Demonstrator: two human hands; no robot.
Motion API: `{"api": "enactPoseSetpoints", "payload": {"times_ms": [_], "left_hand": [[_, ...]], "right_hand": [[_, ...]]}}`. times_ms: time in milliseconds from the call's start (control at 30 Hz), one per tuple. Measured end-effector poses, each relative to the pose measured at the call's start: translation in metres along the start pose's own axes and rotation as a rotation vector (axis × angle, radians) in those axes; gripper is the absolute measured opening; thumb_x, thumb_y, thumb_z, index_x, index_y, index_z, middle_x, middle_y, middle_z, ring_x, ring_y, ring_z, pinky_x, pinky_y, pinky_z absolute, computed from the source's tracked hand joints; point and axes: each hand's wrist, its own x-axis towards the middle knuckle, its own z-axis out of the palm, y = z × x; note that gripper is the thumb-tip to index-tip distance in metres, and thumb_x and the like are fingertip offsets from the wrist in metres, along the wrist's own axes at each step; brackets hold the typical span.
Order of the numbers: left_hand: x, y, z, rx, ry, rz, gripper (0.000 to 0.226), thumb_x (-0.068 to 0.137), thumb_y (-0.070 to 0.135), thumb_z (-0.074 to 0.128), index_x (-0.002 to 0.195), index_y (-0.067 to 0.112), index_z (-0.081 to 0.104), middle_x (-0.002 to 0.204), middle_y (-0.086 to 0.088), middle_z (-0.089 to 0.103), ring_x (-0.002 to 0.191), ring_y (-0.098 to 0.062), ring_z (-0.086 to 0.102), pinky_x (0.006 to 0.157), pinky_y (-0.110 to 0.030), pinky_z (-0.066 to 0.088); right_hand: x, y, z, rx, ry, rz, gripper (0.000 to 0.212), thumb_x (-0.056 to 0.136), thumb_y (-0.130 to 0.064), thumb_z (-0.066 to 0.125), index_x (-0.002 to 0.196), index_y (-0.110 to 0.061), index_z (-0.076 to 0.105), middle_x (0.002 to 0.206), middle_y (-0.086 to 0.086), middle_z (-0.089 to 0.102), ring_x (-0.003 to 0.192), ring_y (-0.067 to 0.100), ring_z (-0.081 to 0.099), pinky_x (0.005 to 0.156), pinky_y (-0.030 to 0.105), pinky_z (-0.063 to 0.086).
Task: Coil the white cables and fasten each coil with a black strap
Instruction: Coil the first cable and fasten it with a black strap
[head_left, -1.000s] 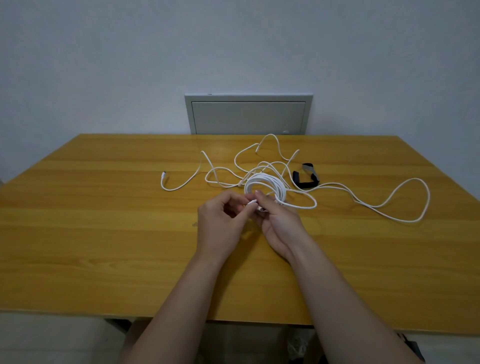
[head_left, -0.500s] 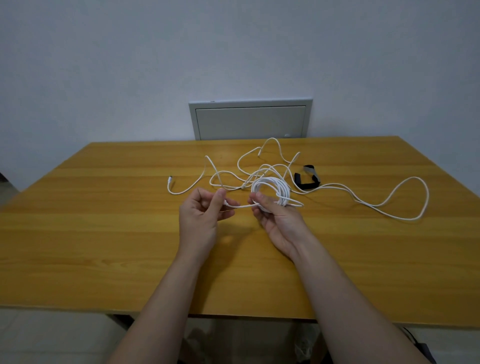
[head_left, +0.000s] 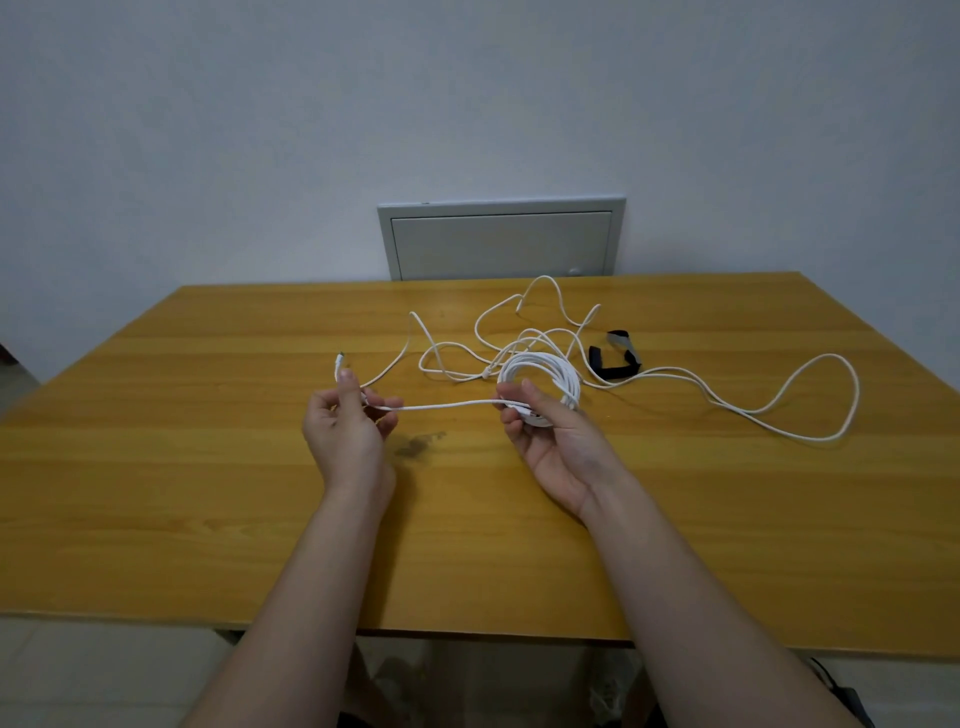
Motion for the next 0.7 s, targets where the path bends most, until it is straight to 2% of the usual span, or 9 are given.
{"api": "enactPoseSetpoints", "payload": {"times_ms": [100, 167, 233, 333, 400, 467, 567, 700], "left_hand": [[-0.003, -0.008, 0.007, -0.102, 0.024, -0.086, 0.021, 0.104, 0.026, 0.059, 0.091, 0.013, 0.051, 0.065, 0.0, 0.053, 0.052, -0.01, 0.062, 0.049, -0.017, 0.049], [-0.005, -0.011, 0.01, -0.216, -0.036, -0.165, 0.017, 0.1, 0.018, 0.066, 0.103, 0.008, 0.052, 0.068, 0.0, 0.061, 0.06, -0.011, 0.068, 0.058, -0.017, 0.056], [-0.005, -0.01, 0.012, -0.355, -0.139, -0.251, 0.028, 0.096, 0.001, 0.066, 0.117, 0.006, 0.048, 0.08, -0.006, 0.07, 0.075, -0.017, 0.075, 0.07, -0.019, 0.06], [-0.007, -0.006, 0.014, -0.425, -0.241, -0.364, 0.033, 0.094, -0.015, 0.056, 0.118, 0.005, 0.046, 0.105, -0.022, 0.071, 0.094, -0.025, 0.076, 0.081, -0.023, 0.06], [-0.008, -0.006, 0.016, -0.484, -0.246, -0.428, 0.029, 0.094, -0.016, 0.053, 0.113, 0.005, 0.048, 0.111, -0.025, 0.07, 0.099, -0.027, 0.075, 0.083, -0.023, 0.061], [-0.007, -0.007, 0.017, -0.595, -0.224, -0.512, 0.024, 0.095, -0.014, 0.054, 0.108, 0.005, 0.051, 0.112, -0.023, 0.072, 0.104, -0.03, 0.075, 0.079, -0.023, 0.062], [-0.007, -0.007, 0.02, -0.646, -0.178, -0.55, 0.029, 0.093, -0.008, 0.062, 0.115, 0.006, 0.051, 0.115, -0.02, 0.072, 0.095, -0.024, 0.077, 0.069, -0.02, 0.061], [-0.016, -0.004, 0.025, -0.62, -0.178, -0.575, 0.025, 0.087, -0.003, 0.07, 0.11, -0.002, 0.059, 0.116, -0.024, 0.07, 0.097, -0.022, 0.075, 0.077, -0.019, 0.061]], "right_hand": [[0.001, -0.001, 0.001, 0.021, 0.013, 0.013, 0.043, 0.083, -0.028, 0.072, 0.108, 0.007, 0.069, 0.093, 0.014, 0.071, 0.068, 0.011, 0.06, 0.059, 0.016, 0.054], [0.001, -0.002, 0.001, 0.023, 0.02, 0.011, 0.044, 0.084, -0.032, 0.07, 0.108, 0.005, 0.069, 0.09, 0.014, 0.071, 0.065, 0.01, 0.059, 0.056, 0.016, 0.053], [0.0, -0.003, 0.0, 0.017, 0.015, 0.012, 0.042, 0.085, -0.034, 0.068, 0.104, 0.003, 0.07, 0.088, 0.014, 0.071, 0.063, 0.01, 0.059, 0.055, 0.016, 0.052], [0.001, -0.002, 0.002, 0.005, 0.007, 0.021, 0.04, 0.085, -0.034, 0.067, 0.1, 0.002, 0.071, 0.086, 0.013, 0.07, 0.064, 0.01, 0.059, 0.055, 0.016, 0.052], [0.001, 0.0, 0.003, -0.001, 0.007, 0.031, 0.037, 0.085, -0.032, 0.068, 0.098, 0.002, 0.071, 0.086, 0.013, 0.07, 0.064, 0.01, 0.059, 0.056, 0.016, 0.053], [0.002, 0.001, 0.002, -0.01, 0.004, 0.04, 0.031, 0.085, -0.025, 0.071, 0.099, 0.003, 0.072, 0.089, 0.014, 0.07, 0.066, 0.011, 0.06, 0.059, 0.016, 0.054], [0.002, 0.002, -0.001, -0.061, -0.009, 0.042, 0.027, 0.081, -0.011, 0.074, 0.103, 0.004, 0.074, 0.095, 0.016, 0.071, 0.071, 0.011, 0.062, 0.063, 0.016, 0.055], [0.004, 0.004, -0.001, -0.086, 0.009, 0.041, 0.024, 0.082, 0.0, 0.073, 0.105, 0.005, 0.074, 0.096, 0.017, 0.072, 0.072, 0.012, 0.064, 0.064, 0.016, 0.056]]}}
